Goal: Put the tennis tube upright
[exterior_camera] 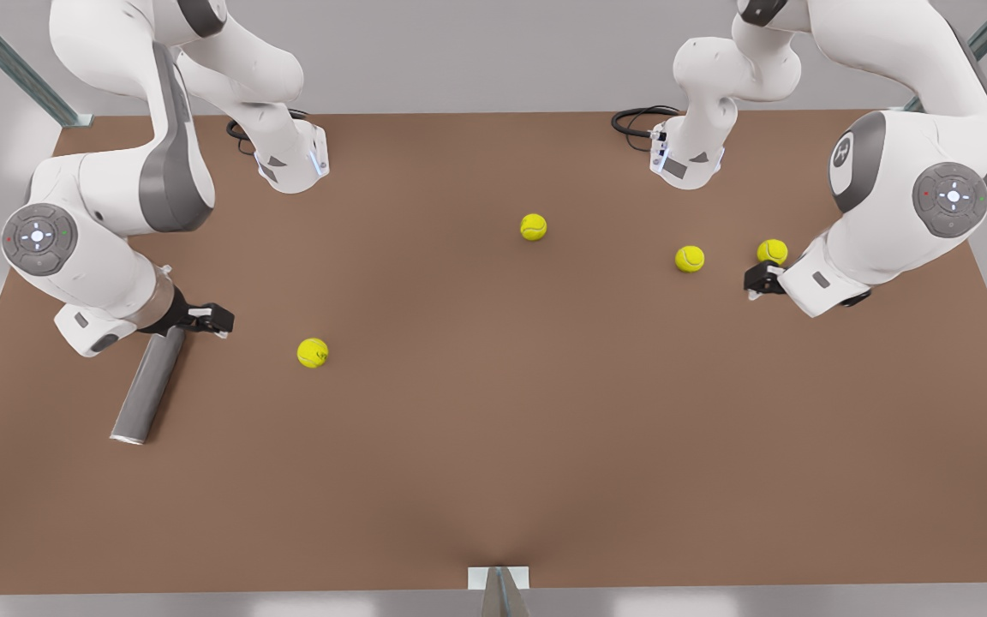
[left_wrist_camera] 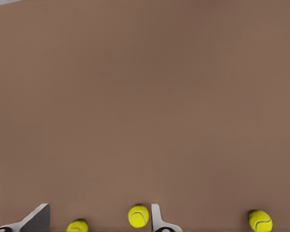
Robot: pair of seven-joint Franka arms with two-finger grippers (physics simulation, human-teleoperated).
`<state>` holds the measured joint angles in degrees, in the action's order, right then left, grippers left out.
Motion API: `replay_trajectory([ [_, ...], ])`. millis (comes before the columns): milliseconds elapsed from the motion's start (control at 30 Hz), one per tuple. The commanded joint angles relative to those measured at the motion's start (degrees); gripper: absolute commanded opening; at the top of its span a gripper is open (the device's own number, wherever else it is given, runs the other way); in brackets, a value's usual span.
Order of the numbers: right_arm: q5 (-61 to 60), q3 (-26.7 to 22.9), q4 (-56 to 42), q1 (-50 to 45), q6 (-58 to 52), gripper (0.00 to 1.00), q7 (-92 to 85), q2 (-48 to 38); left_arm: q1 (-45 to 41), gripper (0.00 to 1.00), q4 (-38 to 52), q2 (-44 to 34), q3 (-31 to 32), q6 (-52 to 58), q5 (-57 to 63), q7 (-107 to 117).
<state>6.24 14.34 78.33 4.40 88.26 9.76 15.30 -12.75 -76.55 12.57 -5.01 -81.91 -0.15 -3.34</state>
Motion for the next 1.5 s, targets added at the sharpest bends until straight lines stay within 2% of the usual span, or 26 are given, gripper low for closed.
replay_trajectory([
  [0, 0.0, 0.0, -0.2, 0.0, 0.0, 1.00, -0.4, 0.0, 0.0, 1.00, 0.0, 0.0, 0.0, 0.0, 0.6, 0.0],
  [100, 0.6, 0.0, 0.5, 0.1, -0.5, 1.00, 0.1, 1.9, 0.0, 1.00, -0.1, 0.0, 0.0, 0.0, 0.6, 0.0],
  [167, 1.8, -0.2, 2.8, 6.1, -0.2, 1.00, -0.1, 7.0, 0.0, 1.00, 0.0, 0.0, 0.0, 0.2, 0.6, -0.1],
  [300, 2.5, -0.3, 17.5, 19.2, 26.8, 1.00, -8.4, 11.6, 0.1, 1.00, -0.1, 0.1, 0.0, 0.2, 0.6, -0.1],
  [367, 2.3, -0.1, 17.4, 25.2, 33.1, 1.00, -13.1, 17.5, 0.2, 1.00, 0.0, 0.3, 0.0, 0.2, 0.6, -0.1],
  [467, 2.5, -0.3, 17.1, 27.5, 36.5, 1.00, -13.3, 21.3, 0.2, 1.00, 0.0, 0.4, 0.0, 0.1, 0.6, -0.1],
  [1467, 3.6, -1.2, 22.4, 29.1, 40.5, 1.00, -12.3, 23.6, 0.3, 1.00, -0.2, 2.0, 0.0, 0.4, 0.6, 0.1],
])
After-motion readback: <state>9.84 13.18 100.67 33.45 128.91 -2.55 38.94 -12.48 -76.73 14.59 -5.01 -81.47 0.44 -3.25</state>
